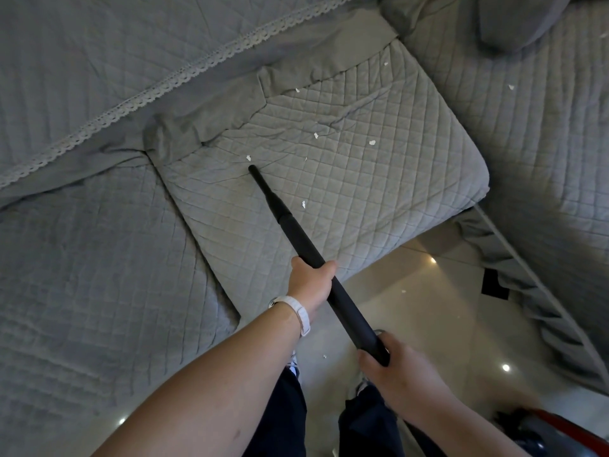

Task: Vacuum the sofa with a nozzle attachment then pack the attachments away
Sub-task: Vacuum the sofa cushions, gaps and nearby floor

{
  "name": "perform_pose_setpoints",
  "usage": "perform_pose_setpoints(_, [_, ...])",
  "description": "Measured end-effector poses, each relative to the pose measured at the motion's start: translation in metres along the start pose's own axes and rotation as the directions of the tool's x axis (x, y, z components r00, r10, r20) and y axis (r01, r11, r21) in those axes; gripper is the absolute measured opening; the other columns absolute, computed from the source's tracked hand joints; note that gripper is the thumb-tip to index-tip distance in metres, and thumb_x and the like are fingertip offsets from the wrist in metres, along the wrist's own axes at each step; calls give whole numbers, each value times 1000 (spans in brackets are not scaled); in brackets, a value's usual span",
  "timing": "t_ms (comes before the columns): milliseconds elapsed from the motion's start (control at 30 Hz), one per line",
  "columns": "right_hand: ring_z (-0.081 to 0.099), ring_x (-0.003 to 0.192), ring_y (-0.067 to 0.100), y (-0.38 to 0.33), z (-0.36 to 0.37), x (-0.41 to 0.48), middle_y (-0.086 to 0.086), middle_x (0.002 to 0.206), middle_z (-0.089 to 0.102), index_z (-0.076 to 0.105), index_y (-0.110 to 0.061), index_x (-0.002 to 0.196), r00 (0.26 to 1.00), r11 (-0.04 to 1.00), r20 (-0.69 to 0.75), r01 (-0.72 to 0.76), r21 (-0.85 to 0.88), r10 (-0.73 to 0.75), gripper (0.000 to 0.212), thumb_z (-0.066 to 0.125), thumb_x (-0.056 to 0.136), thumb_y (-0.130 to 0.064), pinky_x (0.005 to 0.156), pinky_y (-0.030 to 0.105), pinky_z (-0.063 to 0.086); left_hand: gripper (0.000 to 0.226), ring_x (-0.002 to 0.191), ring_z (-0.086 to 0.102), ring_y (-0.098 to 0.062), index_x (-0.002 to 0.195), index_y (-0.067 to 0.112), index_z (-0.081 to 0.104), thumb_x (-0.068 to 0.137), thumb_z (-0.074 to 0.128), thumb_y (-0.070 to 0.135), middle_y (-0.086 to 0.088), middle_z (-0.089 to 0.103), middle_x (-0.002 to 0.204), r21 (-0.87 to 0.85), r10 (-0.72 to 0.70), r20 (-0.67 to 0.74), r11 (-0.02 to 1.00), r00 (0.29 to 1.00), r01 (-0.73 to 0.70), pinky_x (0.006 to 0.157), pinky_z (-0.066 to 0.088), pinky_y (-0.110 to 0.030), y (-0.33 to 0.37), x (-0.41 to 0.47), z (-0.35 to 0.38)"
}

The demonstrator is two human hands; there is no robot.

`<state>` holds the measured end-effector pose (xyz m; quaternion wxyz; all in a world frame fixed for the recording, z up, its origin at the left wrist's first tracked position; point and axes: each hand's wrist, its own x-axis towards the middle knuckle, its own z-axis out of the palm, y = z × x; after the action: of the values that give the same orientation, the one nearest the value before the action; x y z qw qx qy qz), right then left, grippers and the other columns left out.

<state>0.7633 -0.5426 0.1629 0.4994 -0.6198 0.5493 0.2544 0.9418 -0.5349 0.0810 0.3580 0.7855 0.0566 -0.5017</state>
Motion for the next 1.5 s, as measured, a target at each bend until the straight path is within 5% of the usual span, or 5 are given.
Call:
perform_pose_setpoints(367, [68, 61, 24, 3, 6, 15, 9, 83, 66, 53, -28, 83, 1000, 1000, -1, 0, 16, 0, 28, 53, 87, -55, 46, 22, 39, 43, 91, 65, -22, 116, 13, 44, 87, 69, 32, -6, 61, 101, 15, 25, -3, 1000, 1000, -25, 89, 57, -46, 1, 8, -2])
perform_pose_setpoints(600, [68, 65, 22, 3, 5, 22, 6, 73, 66, 54, -27, 84, 1000, 999, 13, 27, 38, -28, 27, 52, 88, -53, 54, 29, 52, 39, 89, 65, -22, 115, 13, 44, 87, 67, 29, -8, 62, 103, 9, 39, -11, 999, 999, -39, 78, 58, -39, 5, 13, 0])
perform_pose_setpoints(733, [64, 56, 20, 4, 2, 22, 6, 70, 66, 55, -26, 85, 999, 996, 11, 31, 87, -32, 24, 54, 89, -50, 53, 31, 51, 37, 84, 61, -14, 117, 12, 45, 90, 64, 29, -4, 61, 100, 21, 79, -21, 997, 997, -78, 62, 45, -25, 9, 11, 6])
perform_pose_setpoints(933, [59, 49, 15, 20, -12, 12, 1, 62, 61, 59, -24, 89, 1000, 992, -16, -8, 126, 10, 23, 58, 89, -47, 57, 37, 54, 37, 85, 60, -13, 118, 13, 43, 91, 63, 29, -3, 59, 101, 45, 91, 46, 995, 995, -93, 63, 45, -26, 11, 2, 30])
perform_pose_setpoints(1500, [57, 40, 16, 59, -36, -8, -1, 53, 55, 59, -17, 87, 998, 981, -39, -46, 188, 55, 19, 59, 94, -34, 41, 24, 43, 35, 80, 57, -13, 116, 14, 41, 91, 62, 25, 0, 55, 95, 65, 66, 136, 995, 989, -75, 60, 44, -26, 5, -28, 84])
